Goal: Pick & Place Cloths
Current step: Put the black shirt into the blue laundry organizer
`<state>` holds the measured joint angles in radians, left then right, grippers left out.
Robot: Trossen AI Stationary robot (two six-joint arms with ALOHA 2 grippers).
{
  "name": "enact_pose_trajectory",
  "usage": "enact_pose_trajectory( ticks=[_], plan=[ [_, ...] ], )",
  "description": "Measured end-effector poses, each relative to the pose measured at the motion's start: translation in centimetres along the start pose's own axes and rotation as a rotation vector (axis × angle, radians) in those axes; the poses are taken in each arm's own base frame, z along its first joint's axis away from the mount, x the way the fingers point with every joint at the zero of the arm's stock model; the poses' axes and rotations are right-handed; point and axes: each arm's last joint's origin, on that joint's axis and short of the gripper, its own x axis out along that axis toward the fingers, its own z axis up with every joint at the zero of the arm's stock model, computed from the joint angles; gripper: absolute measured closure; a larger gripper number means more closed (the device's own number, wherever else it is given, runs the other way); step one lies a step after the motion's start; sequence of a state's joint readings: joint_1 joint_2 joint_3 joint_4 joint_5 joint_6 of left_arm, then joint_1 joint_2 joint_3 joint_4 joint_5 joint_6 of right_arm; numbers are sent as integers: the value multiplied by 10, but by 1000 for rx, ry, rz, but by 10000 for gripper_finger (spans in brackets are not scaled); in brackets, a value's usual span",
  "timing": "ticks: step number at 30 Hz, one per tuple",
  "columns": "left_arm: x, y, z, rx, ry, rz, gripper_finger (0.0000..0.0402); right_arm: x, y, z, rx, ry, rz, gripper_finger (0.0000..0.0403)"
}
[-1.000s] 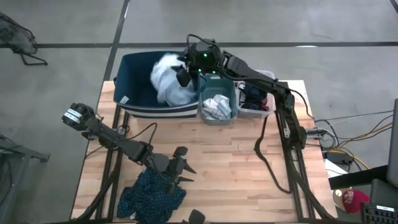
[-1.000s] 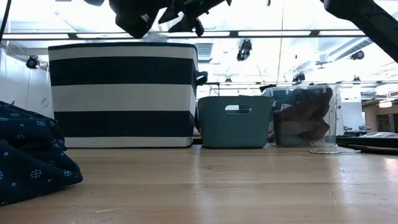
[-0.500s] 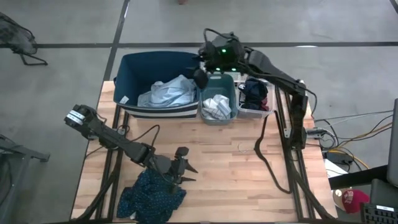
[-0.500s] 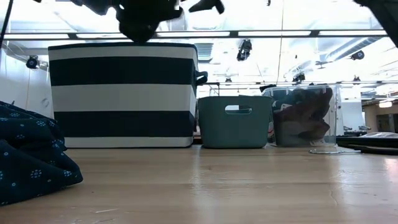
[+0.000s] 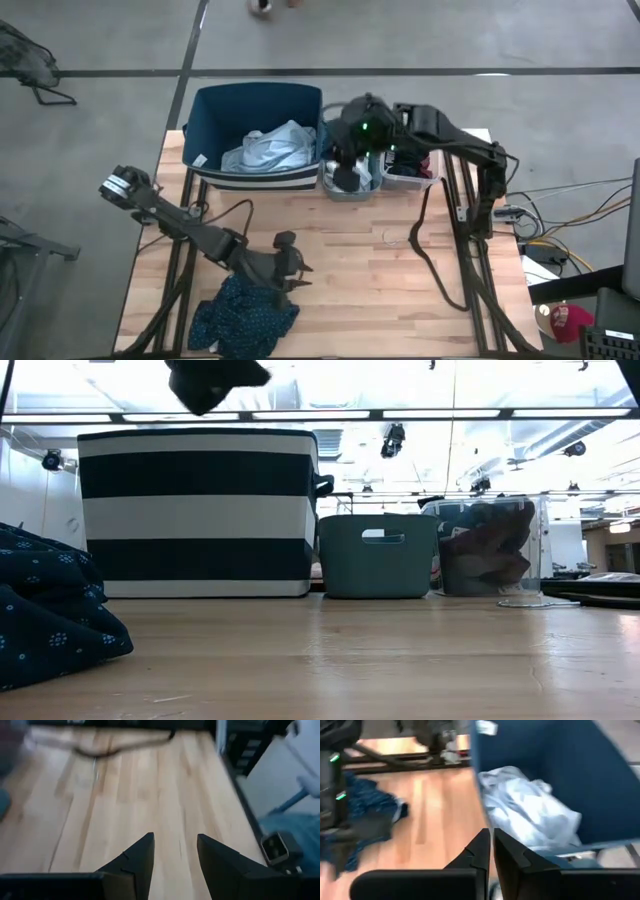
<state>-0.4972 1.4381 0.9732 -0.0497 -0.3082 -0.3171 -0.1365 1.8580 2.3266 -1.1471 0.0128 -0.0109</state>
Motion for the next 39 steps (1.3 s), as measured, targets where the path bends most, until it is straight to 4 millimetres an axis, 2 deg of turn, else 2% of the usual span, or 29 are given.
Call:
enact_pose_trajectory(
  ticks=[5,10,13,17,21,24,34,39],
  plan=[
    [-16,-14,5,-83,161,30,247,8,35,-4,-81,5,77,394],
    [-34,-42,-5,-64,267,-10,247,17,64,-7,-133,-59,212,394],
    [-44,-57,-15,-52,279,-11,247,8,77,-9,-161,-133,320,394],
    [-51,-67,-30,-84,270,36,247,-5,87,-23,-185,-199,349,394],
    [-53,-70,-41,-116,290,41,247,-11,88,-48,-162,-222,269,394],
    [-51,-68,-47,-180,316,49,246,-25,88,-70,-127,-259,193,394],
    [-52,-66,-71,-386,438,75,245,-38,97,-154,-75,-368,299,394],
    [-52,-63,-90,-507,477,140,222,-28,96,-191,-35,-375,323,394]
  ],
)
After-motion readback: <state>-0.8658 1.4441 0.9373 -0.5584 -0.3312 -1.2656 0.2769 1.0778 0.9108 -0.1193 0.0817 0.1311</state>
